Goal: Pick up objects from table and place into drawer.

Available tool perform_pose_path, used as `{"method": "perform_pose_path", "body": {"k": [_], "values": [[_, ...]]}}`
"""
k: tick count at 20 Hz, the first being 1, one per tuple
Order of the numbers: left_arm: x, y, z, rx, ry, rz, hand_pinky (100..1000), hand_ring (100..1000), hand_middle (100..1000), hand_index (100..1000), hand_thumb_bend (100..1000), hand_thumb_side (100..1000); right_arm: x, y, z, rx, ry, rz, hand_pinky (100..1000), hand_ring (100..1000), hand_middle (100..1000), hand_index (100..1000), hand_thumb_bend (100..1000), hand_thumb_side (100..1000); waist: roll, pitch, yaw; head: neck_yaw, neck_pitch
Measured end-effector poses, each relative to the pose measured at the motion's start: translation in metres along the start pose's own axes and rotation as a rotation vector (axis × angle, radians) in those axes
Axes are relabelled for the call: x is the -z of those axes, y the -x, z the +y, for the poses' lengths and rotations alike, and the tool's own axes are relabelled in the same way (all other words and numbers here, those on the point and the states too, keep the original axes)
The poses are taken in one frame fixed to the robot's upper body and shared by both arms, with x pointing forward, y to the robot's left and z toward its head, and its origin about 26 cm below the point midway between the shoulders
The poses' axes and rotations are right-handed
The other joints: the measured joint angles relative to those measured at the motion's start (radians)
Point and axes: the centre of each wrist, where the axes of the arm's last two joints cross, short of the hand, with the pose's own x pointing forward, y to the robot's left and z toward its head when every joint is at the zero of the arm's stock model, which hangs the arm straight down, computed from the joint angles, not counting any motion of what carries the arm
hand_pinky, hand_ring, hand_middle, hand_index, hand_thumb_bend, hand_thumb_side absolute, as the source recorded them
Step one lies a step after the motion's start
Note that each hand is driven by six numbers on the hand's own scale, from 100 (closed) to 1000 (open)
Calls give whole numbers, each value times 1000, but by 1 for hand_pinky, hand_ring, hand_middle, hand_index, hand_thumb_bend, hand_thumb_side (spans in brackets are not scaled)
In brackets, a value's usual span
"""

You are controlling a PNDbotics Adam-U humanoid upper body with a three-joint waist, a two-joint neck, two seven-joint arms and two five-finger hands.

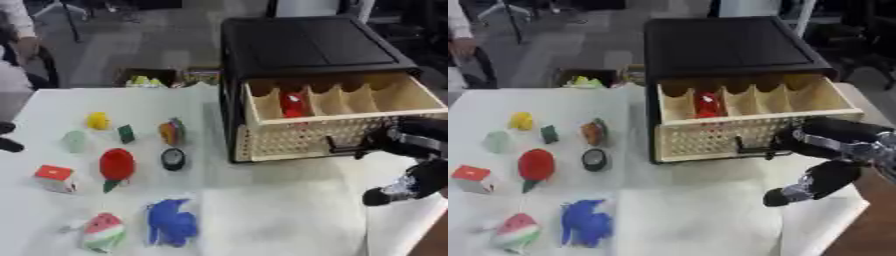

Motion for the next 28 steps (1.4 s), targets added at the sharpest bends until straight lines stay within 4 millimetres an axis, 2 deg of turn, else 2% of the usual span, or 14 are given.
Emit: {"method": "perform_pose_path", "body": {"k": [3,5,8,9,11,12,13,14,17,21,28], "values": [[0,0,0,0,-1,0,510,640,630,697,100,1000,0,0,-1,-7,-3,-6,100,100,100,768,780,888,0,0,0,0,0],[0,0,0,1,-1,0,510,640,630,697,100,1000,0,-1,-1,-16,-3,-14,100,100,100,770,777,897,0,0,0,0,0],[0,0,0,1,-1,0,509,640,630,697,100,1000,-1,-1,-2,-23,10,-24,100,100,100,793,770,961,1,0,-1,1,0],[0,0,0,1,-1,0,509,640,630,696,100,1000,-1,-1,-3,-24,18,-27,100,100,113,794,775,960,1,0,-1,1,0],[0,0,0,1,-1,0,508,641,630,697,100,1000,-3,-1,-5,-28,42,-30,100,107,202,801,775,987,1,0,-2,3,0],[0,0,0,1,-1,0,507,641,630,696,100,1000,-3,-1,-5,-29,55,-30,100,158,249,806,772,1000,1,0,-2,4,0],[0,0,1,2,-2,0,507,641,630,696,100,1000,-4,-2,-7,-30,72,-31,100,200,288,809,751,1000,1,-1,-3,5,0],[0,0,1,2,-3,0,507,641,630,696,100,1000,-5,-1,-8,-32,89,-29,100,221,307,810,771,1000,1,-1,-3,6,0],[0,0,1,4,-4,-1,506,641,630,696,100,1000,-7,-1,-10,-32,138,-23,100,256,341,818,764,1000,2,-1,-6,8,0],[0,0,1,4,-4,0,505,641,630,695,100,1000,-9,-1,-11,-33,193,-15,100,268,366,826,758,1000,4,-1,-8,10,0],[-1,0,1,5,-4,0,503,642,630,694,100,1000,-13,-2,-17,-44,267,0,100,253,354,828,751,1000,7,-1,-12,15,1]]}}
